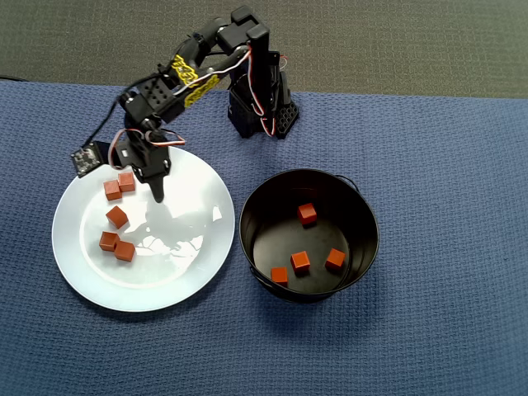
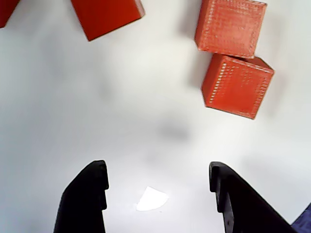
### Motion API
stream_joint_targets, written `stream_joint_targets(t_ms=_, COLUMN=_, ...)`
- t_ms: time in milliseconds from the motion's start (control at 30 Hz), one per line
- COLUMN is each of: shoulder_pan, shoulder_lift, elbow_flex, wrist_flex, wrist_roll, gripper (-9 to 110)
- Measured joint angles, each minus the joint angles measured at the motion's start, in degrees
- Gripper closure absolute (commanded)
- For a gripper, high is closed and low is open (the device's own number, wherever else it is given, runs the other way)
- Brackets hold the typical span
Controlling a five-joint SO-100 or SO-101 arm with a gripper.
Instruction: Pick up the red cubes from the white plate and place them in the black recipient
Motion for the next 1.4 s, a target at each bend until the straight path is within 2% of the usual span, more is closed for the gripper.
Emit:
stream_joint_targets(t_ms=133, shoulder_pan=2.55, shoulder_lift=-1.76, elbow_flex=-2.29, wrist_flex=0.09, wrist_roll=-5.98, gripper=82)
stream_joint_targets(t_ms=300, shoulder_pan=4.57, shoulder_lift=-4.83, elbow_flex=-4.75, wrist_flex=0.09, wrist_roll=-7.21, gripper=85)
stream_joint_targets(t_ms=767, shoulder_pan=7.03, shoulder_lift=-12.83, elbow_flex=-8.35, wrist_flex=-4.57, wrist_roll=4.39, gripper=87)
stream_joint_targets(t_ms=900, shoulder_pan=6.86, shoulder_lift=-13.45, elbow_flex=-8.70, wrist_flex=-5.10, wrist_roll=5.27, gripper=90)
stream_joint_targets(t_ms=1000, shoulder_pan=6.77, shoulder_lift=-13.97, elbow_flex=-9.67, wrist_flex=-5.10, wrist_roll=5.62, gripper=101)
stream_joint_targets(t_ms=1200, shoulder_pan=6.77, shoulder_lift=-14.06, elbow_flex=-9.76, wrist_flex=-5.10, wrist_roll=6.50, gripper=101)
stream_joint_targets(t_ms=1400, shoulder_pan=2.55, shoulder_lift=-4.92, elbow_flex=-9.76, wrist_flex=1.58, wrist_roll=12.74, gripper=101)
